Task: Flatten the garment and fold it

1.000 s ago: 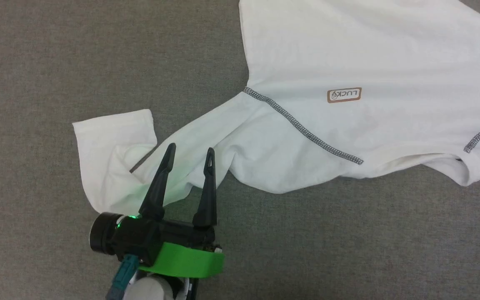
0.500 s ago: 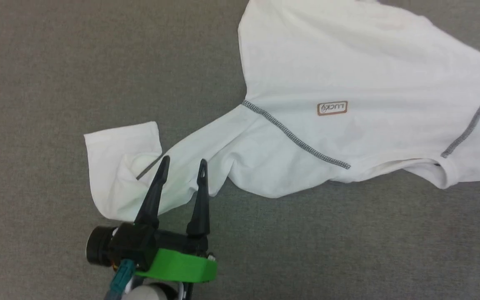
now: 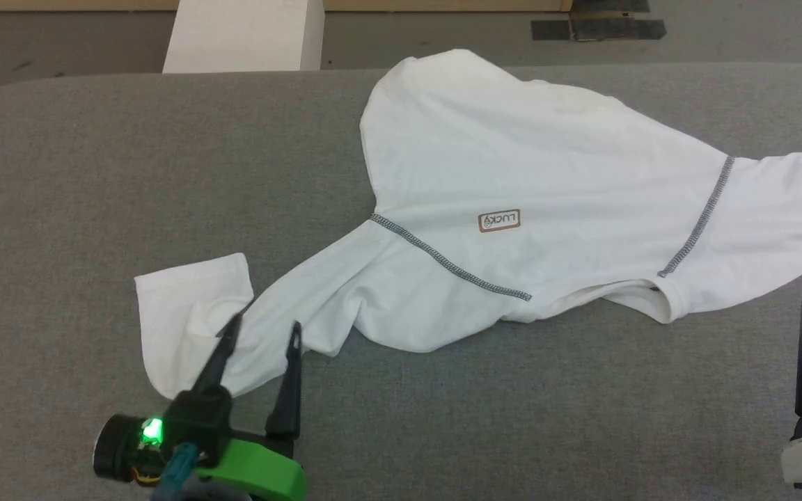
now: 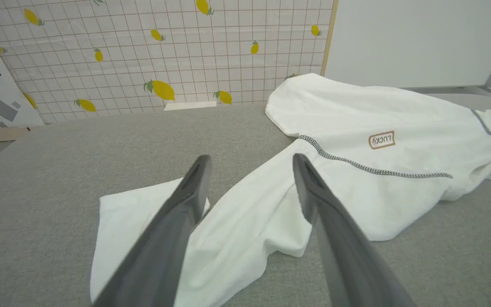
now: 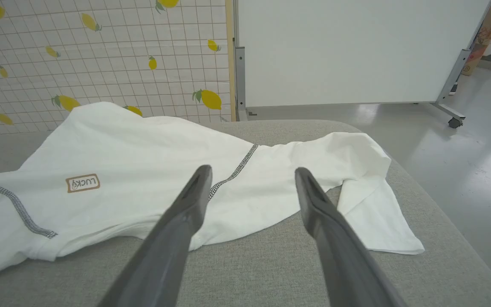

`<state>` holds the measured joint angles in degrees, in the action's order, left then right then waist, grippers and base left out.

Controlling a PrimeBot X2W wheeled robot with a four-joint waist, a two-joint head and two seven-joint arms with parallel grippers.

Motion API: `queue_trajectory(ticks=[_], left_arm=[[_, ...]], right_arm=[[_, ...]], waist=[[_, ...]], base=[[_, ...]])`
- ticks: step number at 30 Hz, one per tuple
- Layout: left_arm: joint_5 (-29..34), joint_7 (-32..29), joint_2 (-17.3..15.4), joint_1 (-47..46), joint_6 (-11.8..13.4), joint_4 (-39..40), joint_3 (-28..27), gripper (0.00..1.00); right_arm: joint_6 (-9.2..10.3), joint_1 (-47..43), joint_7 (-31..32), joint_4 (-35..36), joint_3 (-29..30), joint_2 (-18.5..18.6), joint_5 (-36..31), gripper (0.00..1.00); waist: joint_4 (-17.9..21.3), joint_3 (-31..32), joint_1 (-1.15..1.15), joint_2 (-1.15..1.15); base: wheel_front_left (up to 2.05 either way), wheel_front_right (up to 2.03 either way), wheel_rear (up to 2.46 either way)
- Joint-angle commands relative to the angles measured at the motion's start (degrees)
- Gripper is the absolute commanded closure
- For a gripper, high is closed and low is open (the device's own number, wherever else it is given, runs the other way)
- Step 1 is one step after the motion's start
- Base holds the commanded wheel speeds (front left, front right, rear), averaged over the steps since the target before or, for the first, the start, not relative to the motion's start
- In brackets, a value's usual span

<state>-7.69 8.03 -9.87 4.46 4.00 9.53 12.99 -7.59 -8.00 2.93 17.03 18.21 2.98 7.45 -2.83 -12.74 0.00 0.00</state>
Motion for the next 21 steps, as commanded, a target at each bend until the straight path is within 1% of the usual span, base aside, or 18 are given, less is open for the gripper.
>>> queue_trajectory(ticks=[1, 4, 8, 12, 16, 18, 20, 21], left_arm=[[1.64, -2.93, -1.70, -0.98, -0.95, -0.51, 0.79, 0.00], [3.11, -9.46, -4.25, -4.23, -2.47, -1.44, 1.45, 0.00], [3.47, -16.34, -6.72, -9.29, -4.55, -3.91, 1.33, 0.00], [1.99, -26.60, -8.80, -12.47, -7.04, -8.36, 1.48, 0.00], [-0.43, -35.48, -9.87, -13.87, -8.37, -10.65, 1.54, 0.00], [-0.82, -38.25, -10.66, -14.43, -8.84, -11.27, 1.90, 0.00], [-0.80, -39.19, -11.46, -14.95, -9.24, -11.85, 2.40, 0.00], [-0.83, -39.07, -11.66, -15.16, -9.33, -12.11, 2.47, 0.89]], right_arm=[[0.10, -0.25, -0.20, 0.39, -0.44, -0.06, 0.76, 0.00], [0.10, 0.60, -0.03, 0.86, -1.05, -0.08, 1.07, 0.00], [0.10, 1.45, 0.59, 1.27, -1.81, -0.09, 1.10, 0.00], [0.10, 1.67, 1.37, 1.39, -2.33, -0.09, 1.18, 0.00], [0.10, 1.90, 1.82, 1.65, -2.68, -0.10, 1.55, 0.00], [0.10, 2.05, 1.92, 1.76, -2.71, -0.10, 1.53, 0.00], [0.10, 2.26, 1.98, 1.82, -2.89, -0.10, 1.63, 0.00], [0.10, 2.36, 2.00, 1.84, -2.97, -0.10, 1.67, 0.00]], waist=[[0.80, 0.47, 0.00, 0.00], [1.04, -0.44, 0.00, 0.00], [1.25, -1.95, 0.00, 0.00], [1.57, -3.52, 0.00, 0.00], [2.02, -4.90, 0.00, 0.00], [2.18, -5.42, 0.00, 0.00], [2.41, -5.84, 0.00, 0.00], [2.50, -5.98, 0.00, 0.00]], base=[[0.00, 0.00, 0.00], [0.00, 0.00, 0.00], [0.00, 0.00, 0.00], [0.00, 0.00, 0.00], [0.00, 0.00, 0.00], [0.00, 0.00, 0.00], [0.00, 0.00, 0.00], [0.00, 0.00, 0.00]])
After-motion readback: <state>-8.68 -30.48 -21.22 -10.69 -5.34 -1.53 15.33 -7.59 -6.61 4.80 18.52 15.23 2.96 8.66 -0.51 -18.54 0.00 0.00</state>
